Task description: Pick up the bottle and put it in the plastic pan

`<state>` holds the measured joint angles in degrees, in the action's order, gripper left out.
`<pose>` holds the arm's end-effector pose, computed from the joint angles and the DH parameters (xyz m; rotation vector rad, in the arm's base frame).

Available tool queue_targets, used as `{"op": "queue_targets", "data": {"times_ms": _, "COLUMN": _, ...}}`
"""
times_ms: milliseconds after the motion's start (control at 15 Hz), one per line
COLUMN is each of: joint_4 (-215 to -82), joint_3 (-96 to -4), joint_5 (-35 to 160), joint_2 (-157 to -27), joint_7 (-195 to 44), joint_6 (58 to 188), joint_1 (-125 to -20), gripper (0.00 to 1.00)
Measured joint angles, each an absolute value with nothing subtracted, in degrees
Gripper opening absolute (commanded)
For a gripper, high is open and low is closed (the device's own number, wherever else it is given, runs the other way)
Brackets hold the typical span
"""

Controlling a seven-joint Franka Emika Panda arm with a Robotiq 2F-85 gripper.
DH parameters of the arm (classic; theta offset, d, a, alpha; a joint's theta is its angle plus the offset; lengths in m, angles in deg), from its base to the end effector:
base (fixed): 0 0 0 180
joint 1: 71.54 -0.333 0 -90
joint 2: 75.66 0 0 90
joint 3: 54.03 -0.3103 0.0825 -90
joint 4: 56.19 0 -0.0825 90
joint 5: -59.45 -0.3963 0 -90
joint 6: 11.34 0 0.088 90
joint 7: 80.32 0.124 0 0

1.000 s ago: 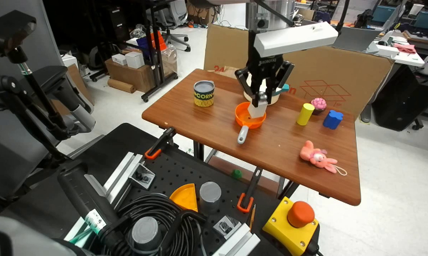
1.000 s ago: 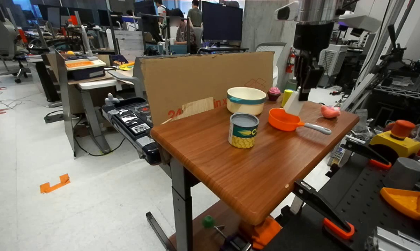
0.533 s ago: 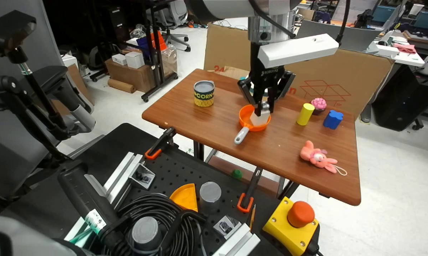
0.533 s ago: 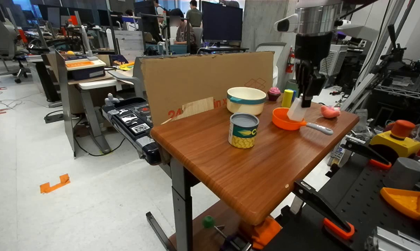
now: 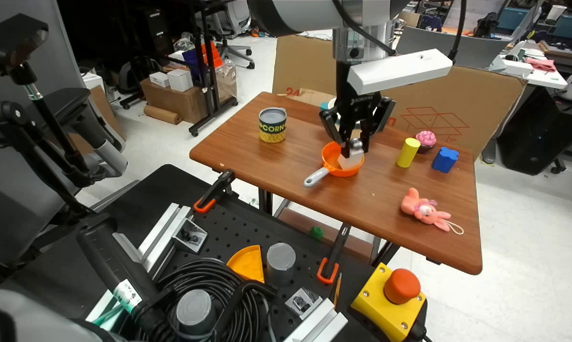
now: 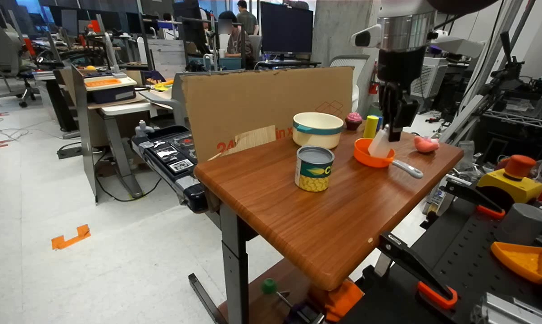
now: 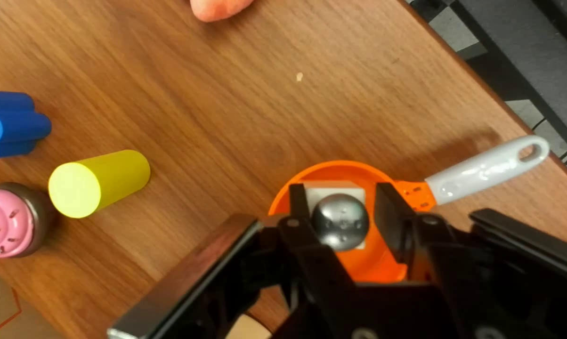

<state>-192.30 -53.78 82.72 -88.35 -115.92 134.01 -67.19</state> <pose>0.5032 -0.0398 0.1922 2.6654 1.2606 -0.1947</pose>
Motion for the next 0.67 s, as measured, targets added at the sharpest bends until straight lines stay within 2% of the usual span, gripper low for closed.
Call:
{"op": "queue_targets", "data": {"times_ms": 133, "joint_4": -192.26, "joint_3": -53.78, "joint_5": 82.73, "joint_2": -88.35, "joint_7": -116.0, "joint_6": 134.01, "joint_1": -67.18, "gripper": 0.64}}
{"op": "queue_targets", "data": {"times_ms": 200, "joint_4": -192.25, "joint_3": -53.78, "joint_5": 82.73, "joint_2": -88.35, "joint_7": -116.03, "joint_6": 134.01, "joint_1": -67.18, "gripper": 0.66}}
{"op": "queue_targets", "data": {"times_ms": 667, "joint_4": -192.22, "joint_3": -53.77, "joint_5": 82.73, "joint_2": -88.35, "joint_7": -116.1, "joint_6": 134.01, "joint_1": -67.18, "gripper": 0.66}}
